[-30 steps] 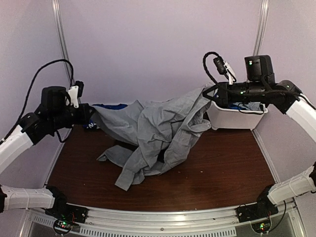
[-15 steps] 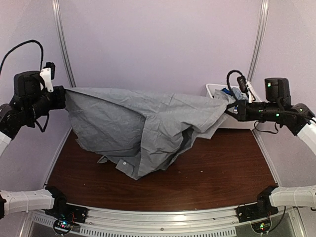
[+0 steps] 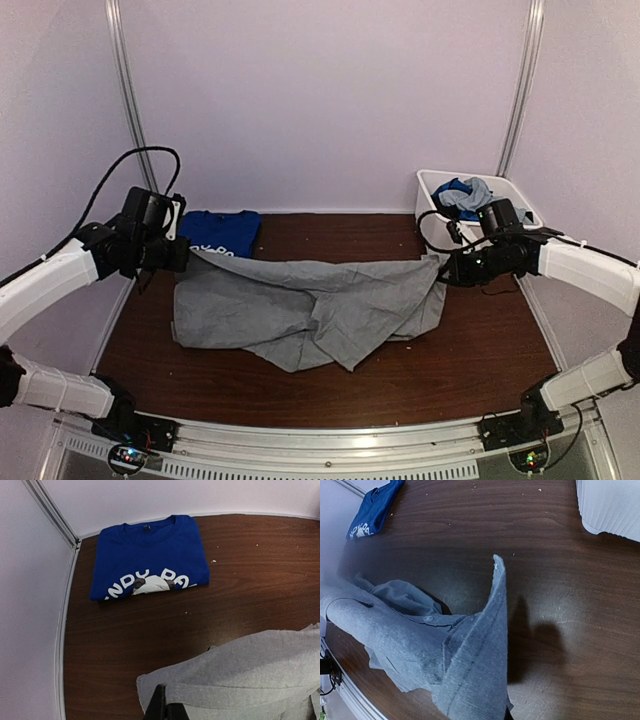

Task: Fold and stack the mixed laundry pile
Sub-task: Place the crumpled shirt at the center of the board, then pick up the crumpled shirt from the center of the board.

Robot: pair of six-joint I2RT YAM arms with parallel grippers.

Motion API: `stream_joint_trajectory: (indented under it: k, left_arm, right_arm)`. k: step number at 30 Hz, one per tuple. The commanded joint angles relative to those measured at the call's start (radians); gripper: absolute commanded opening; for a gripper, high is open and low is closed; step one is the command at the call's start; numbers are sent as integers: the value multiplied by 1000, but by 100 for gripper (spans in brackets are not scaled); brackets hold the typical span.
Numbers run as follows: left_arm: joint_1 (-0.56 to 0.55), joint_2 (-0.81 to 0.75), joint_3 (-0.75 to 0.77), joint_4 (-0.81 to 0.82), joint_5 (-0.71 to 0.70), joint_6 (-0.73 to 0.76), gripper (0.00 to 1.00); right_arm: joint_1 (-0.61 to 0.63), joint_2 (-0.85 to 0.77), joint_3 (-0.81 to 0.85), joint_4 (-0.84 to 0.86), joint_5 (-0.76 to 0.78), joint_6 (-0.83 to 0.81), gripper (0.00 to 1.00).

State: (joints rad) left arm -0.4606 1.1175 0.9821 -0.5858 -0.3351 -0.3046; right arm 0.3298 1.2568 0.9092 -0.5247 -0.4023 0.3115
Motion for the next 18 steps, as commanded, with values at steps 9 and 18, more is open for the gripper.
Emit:
stream_joint_trajectory:
  k: [9, 18]
  left_arm:
    - [105, 229, 63, 134, 127, -52, 0]
    - [105, 260, 57, 159, 155, -65, 0]
  right_arm:
    - [14, -27, 63, 33, -11, -21, 74]
    - [424, -58, -177, 266, -27, 218, 61]
